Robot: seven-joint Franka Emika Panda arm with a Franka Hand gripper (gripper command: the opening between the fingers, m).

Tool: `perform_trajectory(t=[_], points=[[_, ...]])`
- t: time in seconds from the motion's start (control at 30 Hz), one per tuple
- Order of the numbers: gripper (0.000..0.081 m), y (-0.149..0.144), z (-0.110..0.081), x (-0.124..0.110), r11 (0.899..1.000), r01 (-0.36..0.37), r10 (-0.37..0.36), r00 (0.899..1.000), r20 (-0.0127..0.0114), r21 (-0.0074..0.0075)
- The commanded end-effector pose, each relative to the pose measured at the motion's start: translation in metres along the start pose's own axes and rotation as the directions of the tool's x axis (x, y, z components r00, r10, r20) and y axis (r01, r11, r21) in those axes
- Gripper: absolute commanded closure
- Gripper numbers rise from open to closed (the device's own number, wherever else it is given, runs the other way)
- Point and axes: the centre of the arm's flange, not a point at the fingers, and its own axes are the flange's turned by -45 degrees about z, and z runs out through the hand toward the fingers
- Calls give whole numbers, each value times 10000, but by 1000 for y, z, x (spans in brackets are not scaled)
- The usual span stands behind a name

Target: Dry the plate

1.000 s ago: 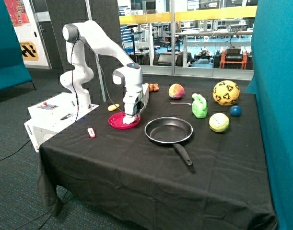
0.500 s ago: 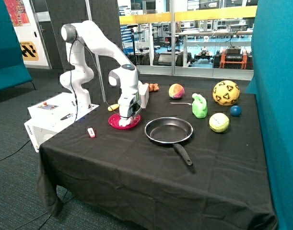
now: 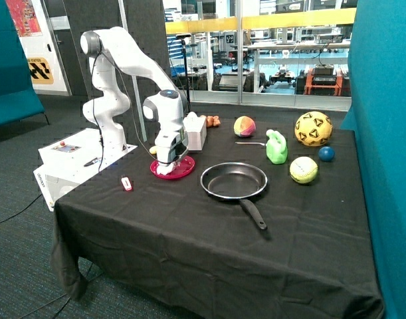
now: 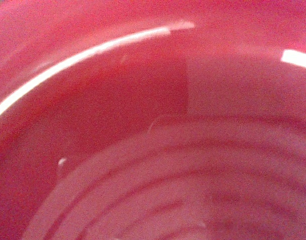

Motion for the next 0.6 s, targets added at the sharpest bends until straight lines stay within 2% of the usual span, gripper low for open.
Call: perform_trajectory(t=[0.0,0.3,0.57], points=[[808,-20,3,-28,9995,248,-251,9996,-138,-171],[808,-43,1,-33,9984,530,-532,9985,-133,-175],[808,-55,-12,-23,9969,765,-768,9970,-129,-178]])
